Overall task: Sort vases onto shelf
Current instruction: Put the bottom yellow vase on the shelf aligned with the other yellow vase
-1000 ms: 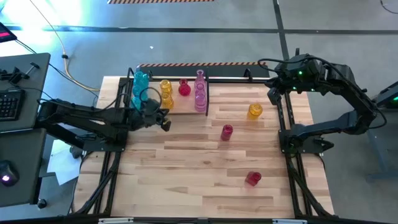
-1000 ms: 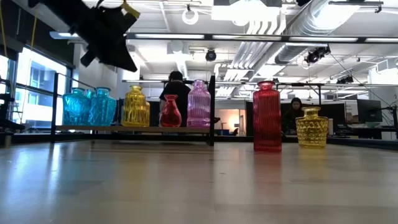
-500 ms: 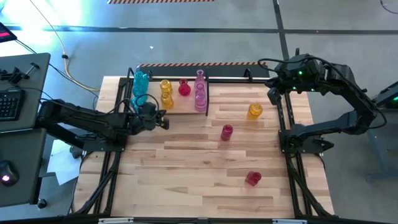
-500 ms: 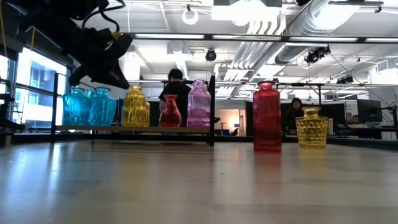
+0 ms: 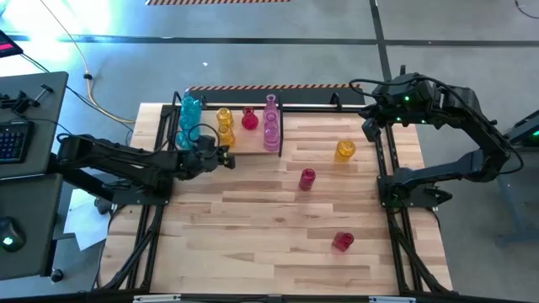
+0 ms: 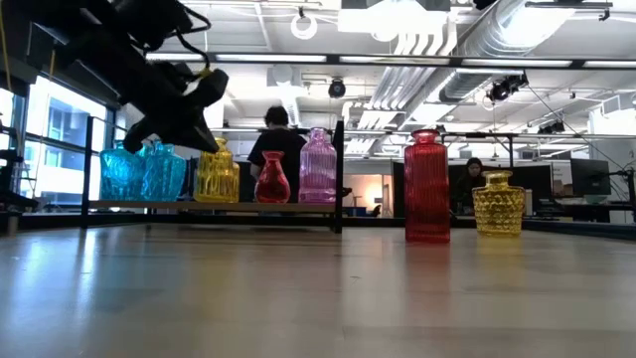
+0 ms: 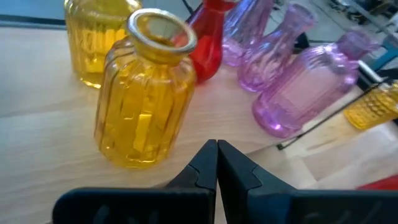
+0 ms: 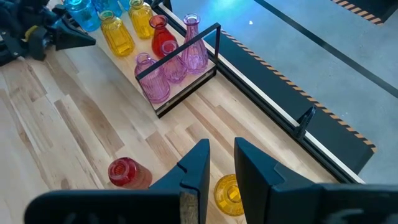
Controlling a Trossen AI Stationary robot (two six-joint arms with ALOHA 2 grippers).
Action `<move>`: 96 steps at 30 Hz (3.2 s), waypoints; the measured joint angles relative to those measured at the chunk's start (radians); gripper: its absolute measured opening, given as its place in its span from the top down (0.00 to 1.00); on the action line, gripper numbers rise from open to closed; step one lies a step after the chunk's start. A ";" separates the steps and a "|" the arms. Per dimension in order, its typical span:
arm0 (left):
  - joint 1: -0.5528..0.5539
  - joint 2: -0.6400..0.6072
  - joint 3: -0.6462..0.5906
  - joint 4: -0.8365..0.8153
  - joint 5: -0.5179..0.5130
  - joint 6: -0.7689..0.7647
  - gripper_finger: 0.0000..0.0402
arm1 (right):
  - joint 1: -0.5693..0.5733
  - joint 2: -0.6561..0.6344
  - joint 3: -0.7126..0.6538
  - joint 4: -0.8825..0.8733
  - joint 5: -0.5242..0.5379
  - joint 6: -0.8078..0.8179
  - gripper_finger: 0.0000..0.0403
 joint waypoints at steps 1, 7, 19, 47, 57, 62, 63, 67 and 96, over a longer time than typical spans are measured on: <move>0.006 0.010 0.000 0.002 0.000 -0.007 1.00 | 0.000 0.000 0.000 0.000 0.000 0.000 0.86; 0.032 0.059 0.000 0.038 0.012 -0.010 1.00 | 0.000 0.000 0.000 0.000 0.000 0.000 0.86; 0.117 0.071 0.000 0.045 0.030 -0.009 1.00 | 0.000 0.000 0.000 0.000 0.000 -0.003 0.86; 0.222 0.071 0.000 0.048 0.102 0.053 1.00 | 0.000 0.000 0.000 0.000 0.000 0.008 0.86; 0.226 0.071 0.000 0.055 0.106 0.079 1.00 | 0.000 0.000 0.000 0.000 0.000 0.008 0.86; 0.227 0.071 0.000 0.055 0.107 0.080 1.00 | 0.000 0.000 0.000 0.000 0.000 0.008 0.86; 0.227 0.071 0.000 0.057 0.108 0.088 1.00 | 0.000 0.000 0.000 0.000 0.000 0.008 0.86; 0.235 0.071 0.000 0.094 0.133 0.137 1.00 | 0.000 0.000 0.000 0.000 0.000 0.008 0.86; 0.317 0.071 0.000 0.106 0.250 0.255 1.00 | 0.000 0.000 0.000 0.008 -0.016 0.019 0.86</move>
